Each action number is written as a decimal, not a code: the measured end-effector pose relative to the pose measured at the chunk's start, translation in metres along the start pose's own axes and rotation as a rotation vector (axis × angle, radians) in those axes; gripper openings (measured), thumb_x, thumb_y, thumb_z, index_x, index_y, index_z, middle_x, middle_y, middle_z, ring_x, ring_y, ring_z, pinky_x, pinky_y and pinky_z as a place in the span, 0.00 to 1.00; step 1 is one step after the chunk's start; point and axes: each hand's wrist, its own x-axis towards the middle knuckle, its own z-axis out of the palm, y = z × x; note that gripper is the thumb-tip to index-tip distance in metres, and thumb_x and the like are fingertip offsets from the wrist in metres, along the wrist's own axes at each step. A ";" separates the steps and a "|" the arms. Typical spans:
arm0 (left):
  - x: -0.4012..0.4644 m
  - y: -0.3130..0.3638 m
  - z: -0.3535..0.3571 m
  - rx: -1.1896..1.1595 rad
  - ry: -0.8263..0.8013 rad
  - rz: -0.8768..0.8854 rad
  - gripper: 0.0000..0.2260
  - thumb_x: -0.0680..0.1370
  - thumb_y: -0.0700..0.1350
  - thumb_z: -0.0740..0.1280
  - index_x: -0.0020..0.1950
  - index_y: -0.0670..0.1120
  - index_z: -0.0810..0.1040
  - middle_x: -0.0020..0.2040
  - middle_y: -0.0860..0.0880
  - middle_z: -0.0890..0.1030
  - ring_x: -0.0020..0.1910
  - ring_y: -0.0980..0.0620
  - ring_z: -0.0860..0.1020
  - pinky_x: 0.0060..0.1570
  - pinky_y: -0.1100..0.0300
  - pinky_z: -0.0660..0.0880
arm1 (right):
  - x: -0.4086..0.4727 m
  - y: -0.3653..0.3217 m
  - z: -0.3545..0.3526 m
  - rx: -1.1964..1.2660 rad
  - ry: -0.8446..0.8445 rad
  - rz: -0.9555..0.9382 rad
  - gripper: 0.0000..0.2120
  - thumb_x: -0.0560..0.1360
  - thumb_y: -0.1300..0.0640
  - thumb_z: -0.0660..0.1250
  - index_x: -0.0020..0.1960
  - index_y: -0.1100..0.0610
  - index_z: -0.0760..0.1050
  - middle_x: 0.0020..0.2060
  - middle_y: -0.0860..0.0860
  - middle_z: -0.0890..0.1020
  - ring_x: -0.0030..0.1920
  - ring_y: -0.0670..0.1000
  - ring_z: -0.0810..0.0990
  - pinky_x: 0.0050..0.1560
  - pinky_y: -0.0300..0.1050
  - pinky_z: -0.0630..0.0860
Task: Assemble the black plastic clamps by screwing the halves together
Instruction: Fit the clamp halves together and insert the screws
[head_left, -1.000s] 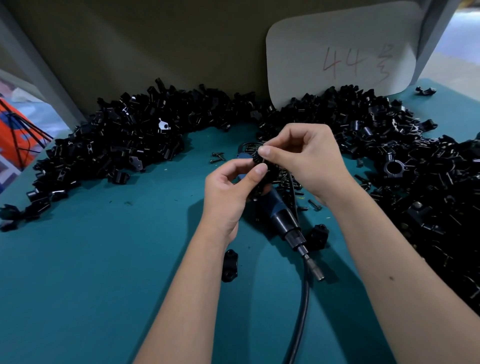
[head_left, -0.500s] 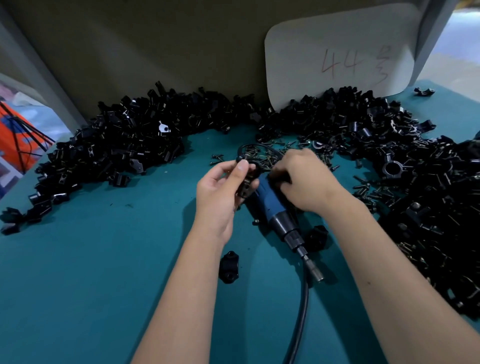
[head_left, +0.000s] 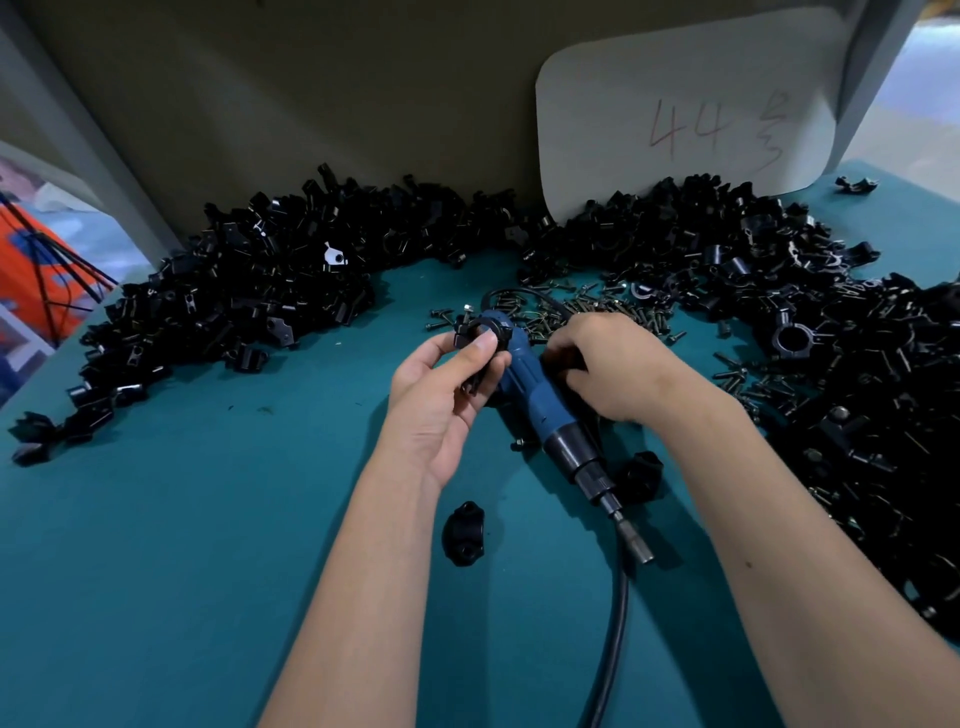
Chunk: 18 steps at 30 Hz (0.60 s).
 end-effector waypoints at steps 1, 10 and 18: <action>0.000 0.000 0.000 -0.001 -0.001 0.000 0.15 0.67 0.39 0.78 0.51 0.40 0.81 0.46 0.44 0.87 0.43 0.50 0.85 0.45 0.65 0.81 | 0.000 0.000 -0.002 -0.004 -0.025 0.013 0.15 0.78 0.65 0.66 0.58 0.50 0.83 0.55 0.51 0.83 0.55 0.57 0.81 0.56 0.53 0.80; 0.000 0.000 0.001 -0.026 0.013 -0.014 0.17 0.66 0.39 0.79 0.51 0.39 0.79 0.46 0.43 0.86 0.40 0.53 0.84 0.42 0.66 0.80 | 0.000 0.011 -0.008 0.043 -0.096 0.055 0.09 0.76 0.62 0.75 0.46 0.49 0.80 0.45 0.48 0.83 0.45 0.50 0.80 0.47 0.44 0.78; -0.003 0.002 0.004 -0.018 -0.049 -0.038 0.22 0.65 0.40 0.79 0.57 0.39 0.78 0.47 0.44 0.87 0.41 0.54 0.85 0.42 0.67 0.80 | 0.000 0.012 -0.015 0.763 0.334 -0.047 0.13 0.75 0.62 0.77 0.56 0.49 0.82 0.36 0.48 0.84 0.37 0.44 0.78 0.45 0.39 0.78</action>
